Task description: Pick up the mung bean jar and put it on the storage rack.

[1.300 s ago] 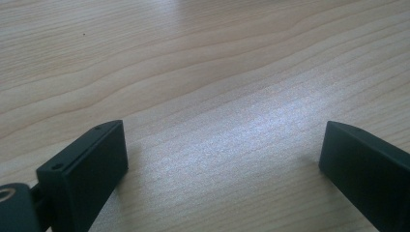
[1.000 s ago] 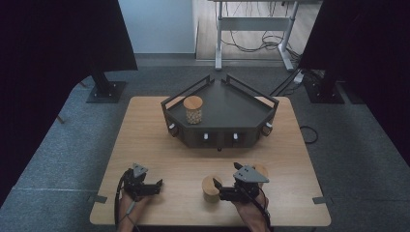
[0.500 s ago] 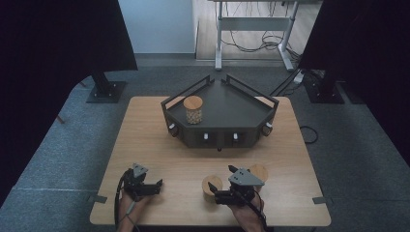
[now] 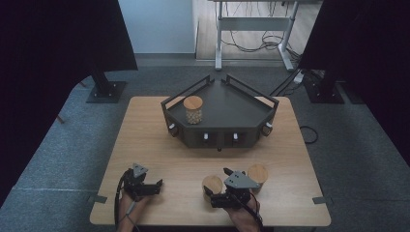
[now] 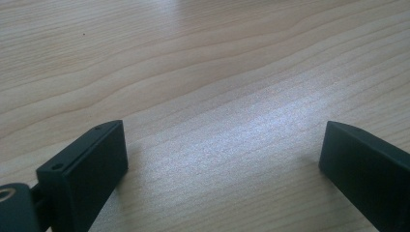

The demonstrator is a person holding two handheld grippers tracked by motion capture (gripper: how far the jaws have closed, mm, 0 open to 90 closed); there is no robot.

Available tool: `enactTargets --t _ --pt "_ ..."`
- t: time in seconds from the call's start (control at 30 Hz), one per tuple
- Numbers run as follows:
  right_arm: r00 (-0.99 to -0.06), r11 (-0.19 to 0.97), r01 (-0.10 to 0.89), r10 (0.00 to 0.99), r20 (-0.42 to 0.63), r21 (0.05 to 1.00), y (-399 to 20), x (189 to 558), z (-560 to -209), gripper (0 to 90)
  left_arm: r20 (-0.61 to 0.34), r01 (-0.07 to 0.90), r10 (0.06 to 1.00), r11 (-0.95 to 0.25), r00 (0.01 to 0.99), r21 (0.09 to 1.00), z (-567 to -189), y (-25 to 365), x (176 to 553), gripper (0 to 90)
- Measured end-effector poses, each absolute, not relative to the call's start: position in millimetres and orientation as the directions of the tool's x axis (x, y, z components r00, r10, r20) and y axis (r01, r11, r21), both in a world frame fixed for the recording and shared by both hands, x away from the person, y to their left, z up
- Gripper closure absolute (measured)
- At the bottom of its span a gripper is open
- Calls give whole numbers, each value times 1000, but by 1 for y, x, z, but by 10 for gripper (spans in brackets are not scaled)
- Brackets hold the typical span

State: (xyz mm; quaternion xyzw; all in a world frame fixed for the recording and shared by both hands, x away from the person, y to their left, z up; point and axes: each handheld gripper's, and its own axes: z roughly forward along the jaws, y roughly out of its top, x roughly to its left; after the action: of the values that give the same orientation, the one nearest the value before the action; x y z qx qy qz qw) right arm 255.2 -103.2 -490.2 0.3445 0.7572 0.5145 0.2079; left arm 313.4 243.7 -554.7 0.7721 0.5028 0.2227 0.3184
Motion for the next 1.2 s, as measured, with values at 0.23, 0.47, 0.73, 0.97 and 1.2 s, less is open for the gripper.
enactTargets --t 0.23,0.47,0.73,0.97,1.2 --pt "-688 242 303 725 36 922 -98 254 -493 72 24 635 918 -292 395 716 -555 244 313 32" --pt "-694 248 309 719 39 918 -95 253 -497 72 24 634 918 -292 396 716 -555 244 313 32" --pt "-698 255 308 715 36 917 -92 252 -500 72 24 634 918 -293 397 716 -555 244 313 31" --pt "-700 272 311 714 25 911 -89 252 -507 73 24 634 917 -293 397 716 -555 243 313 31" --pt "-696 284 320 718 20 904 -87 253 -513 74 24 634 917 -293 398 716 -555 243 313 31"
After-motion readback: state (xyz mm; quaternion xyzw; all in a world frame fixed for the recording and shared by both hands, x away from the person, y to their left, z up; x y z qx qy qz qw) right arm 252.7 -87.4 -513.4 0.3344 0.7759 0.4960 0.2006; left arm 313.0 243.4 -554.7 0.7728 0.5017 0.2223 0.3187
